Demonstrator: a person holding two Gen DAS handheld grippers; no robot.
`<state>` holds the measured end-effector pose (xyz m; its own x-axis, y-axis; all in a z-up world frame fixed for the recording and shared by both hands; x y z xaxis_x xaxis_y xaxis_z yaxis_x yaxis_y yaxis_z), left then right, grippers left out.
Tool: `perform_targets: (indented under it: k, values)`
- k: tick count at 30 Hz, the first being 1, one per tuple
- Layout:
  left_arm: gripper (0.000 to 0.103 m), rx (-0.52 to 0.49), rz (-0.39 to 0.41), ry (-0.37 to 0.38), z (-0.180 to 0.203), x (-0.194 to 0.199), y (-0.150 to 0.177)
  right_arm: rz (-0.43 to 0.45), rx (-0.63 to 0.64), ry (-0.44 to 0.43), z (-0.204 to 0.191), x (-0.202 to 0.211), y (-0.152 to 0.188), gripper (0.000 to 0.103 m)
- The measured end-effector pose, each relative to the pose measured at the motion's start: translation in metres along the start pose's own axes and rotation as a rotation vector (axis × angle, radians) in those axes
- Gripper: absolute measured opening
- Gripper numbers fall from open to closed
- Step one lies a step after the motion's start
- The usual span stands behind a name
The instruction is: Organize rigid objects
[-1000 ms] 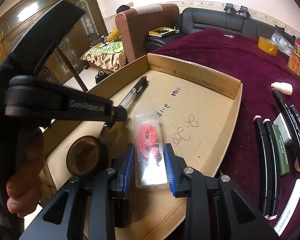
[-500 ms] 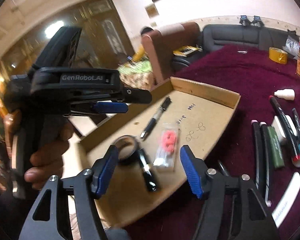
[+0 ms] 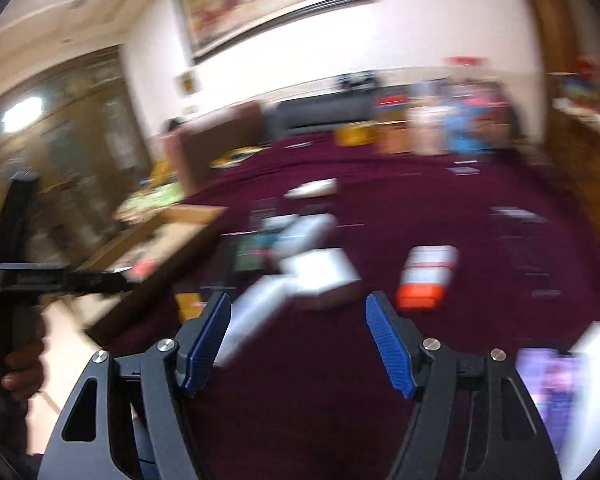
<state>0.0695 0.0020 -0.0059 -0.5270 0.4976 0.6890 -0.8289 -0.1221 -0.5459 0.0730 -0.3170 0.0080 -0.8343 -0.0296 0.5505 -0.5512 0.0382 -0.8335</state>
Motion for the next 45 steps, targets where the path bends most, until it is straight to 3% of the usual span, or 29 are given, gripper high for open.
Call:
perform_targets:
  k: [5,8,11,14,18,21,25,30,34,40,45]
  values:
    - [0.078,-0.017,-0.026,0.011,0.014,-0.011,0.001,-0.057,-0.080,0.178,0.085,-0.015,-0.005,0.070]
    - [0.078,-0.012,-0.031,0.011,0.015,-0.012,0.001,-0.114,-0.056,0.240,0.099,-0.031,-0.006,0.070]
    - [0.078,-0.007,-0.033,0.005,0.012,-0.013,0.001,-0.183,-0.006,0.232,0.103,-0.057,-0.008,0.070]
    - [0.078,-0.013,-0.033,0.000,0.011,-0.013,0.003,-0.123,-0.025,0.332,0.110,-0.057,-0.023,0.070]
    - [0.078,-0.033,-0.030,-0.027,0.010,-0.015,0.009,-0.038,-0.066,0.215,0.085,-0.029,-0.038,0.070]
    - [0.078,-0.026,-0.046,-0.022,0.007,-0.020,0.012,-0.033,-0.058,0.103,0.049,-0.022,-0.035,0.070]
    - [0.078,-0.046,-0.053,-0.016,0.008,-0.020,0.016,-0.078,-0.015,-0.026,-0.005,-0.033,-0.023,0.070]
    - [0.078,-0.058,-0.056,-0.017,0.005,-0.020,0.020,-0.209,-0.044,-0.134,-0.046,-0.071,-0.012,0.070]
    - [0.078,-0.043,-0.065,-0.007,0.000,-0.019,0.024,-0.215,-0.017,-0.070,-0.064,-0.096,-0.018,0.070]
    - [0.078,-0.052,-0.073,0.006,0.000,-0.017,0.029,-0.273,0.024,-0.068,-0.080,-0.134,-0.012,0.069]
    - [0.078,-0.073,-0.084,0.005,0.005,-0.021,0.029,-0.306,-0.021,-0.139,-0.079,-0.141,-0.007,0.066]
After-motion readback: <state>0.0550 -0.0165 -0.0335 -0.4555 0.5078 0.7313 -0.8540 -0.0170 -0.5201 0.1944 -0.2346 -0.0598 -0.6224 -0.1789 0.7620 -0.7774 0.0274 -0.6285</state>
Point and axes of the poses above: each gripper's, at about its wrist camera, not at the fingertips, and x roughly against the way its jaws point, z to its right, y to its underside, the point moved 2 cm from there along -x, roughly the way its jaws point, and after that the axes turned 13 degrees about y, right-handed, at the moved point
